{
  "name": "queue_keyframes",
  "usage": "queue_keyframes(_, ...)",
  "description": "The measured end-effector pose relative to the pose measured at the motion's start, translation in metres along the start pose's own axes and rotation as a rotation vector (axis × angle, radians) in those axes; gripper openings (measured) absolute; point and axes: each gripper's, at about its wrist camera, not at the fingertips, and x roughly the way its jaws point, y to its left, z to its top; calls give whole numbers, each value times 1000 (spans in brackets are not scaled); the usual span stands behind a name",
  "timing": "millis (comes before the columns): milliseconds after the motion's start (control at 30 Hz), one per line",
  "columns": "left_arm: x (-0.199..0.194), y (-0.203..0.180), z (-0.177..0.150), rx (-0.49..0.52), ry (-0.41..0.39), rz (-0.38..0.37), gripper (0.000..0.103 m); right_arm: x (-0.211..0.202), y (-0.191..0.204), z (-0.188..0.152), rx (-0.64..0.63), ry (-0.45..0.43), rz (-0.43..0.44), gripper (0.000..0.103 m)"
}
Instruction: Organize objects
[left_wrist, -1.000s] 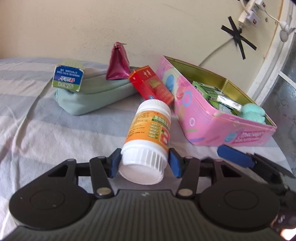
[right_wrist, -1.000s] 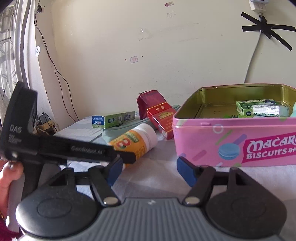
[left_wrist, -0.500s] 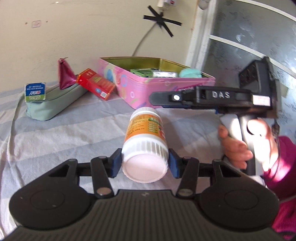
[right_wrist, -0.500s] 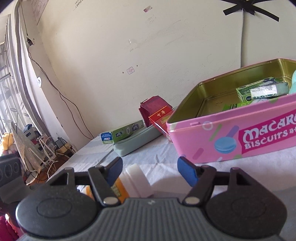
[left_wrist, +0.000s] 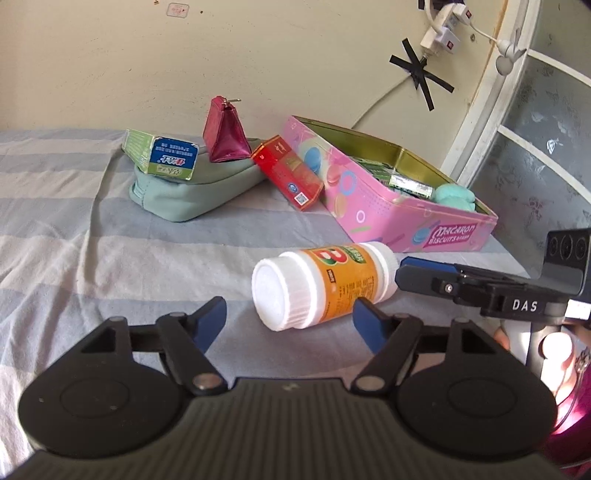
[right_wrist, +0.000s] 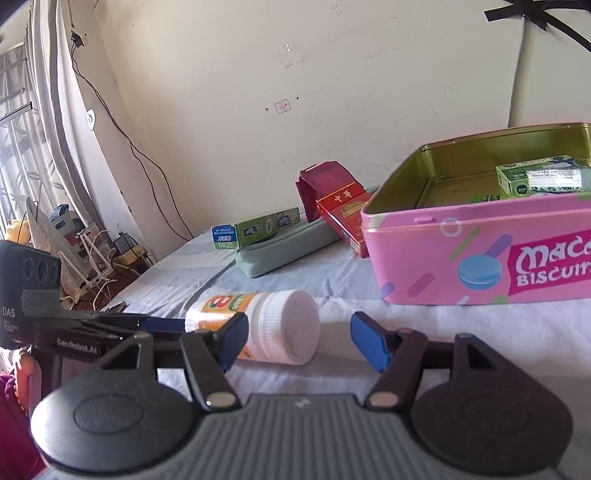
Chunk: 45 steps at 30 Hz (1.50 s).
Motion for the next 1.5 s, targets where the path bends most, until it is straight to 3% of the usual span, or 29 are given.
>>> queue_keyframes(200,-1,5,6,-118,-12,-72,81,1,7,-2,-38,-8,-30,79)
queue_keyframes(467,15,12,28,-156,-10,-51,92,19,17,0,-104,70,-69,79)
queue_keyframes(600,25,21,41,-176,4,-33,91,38,16,16,-106,126,-52,79)
queue_keyframes(733,38,23,47,-177,35,-26,88,67,17,30,-166,177,-48,89)
queue_keyframes(767,42,23,48,-171,47,-24,84,74,18,30,-180,186,-46,89)
queue_keyframes(800,48,24,47,-165,67,-22,73,80,17,28,-183,197,-49,88)
queue_keyframes(867,60,24,43,-158,104,-15,64,87,20,21,-220,197,-51,87)
queue_keyframes(900,58,20,40,-129,76,18,59,86,22,21,-238,196,-66,84)
queue_keyframes(1100,58,17,39,-90,61,64,59,83,21,19,-251,188,-87,74)
queue_keyframes(1333,57,12,38,-80,63,92,59,84,23,20,-256,190,-80,74)
queue_keyframes(1433,55,11,39,-77,71,103,61,85,24,19,-258,191,-68,74)
queue_keyframes(1500,49,12,40,-75,67,125,80,84,24,19,-253,187,-70,73)
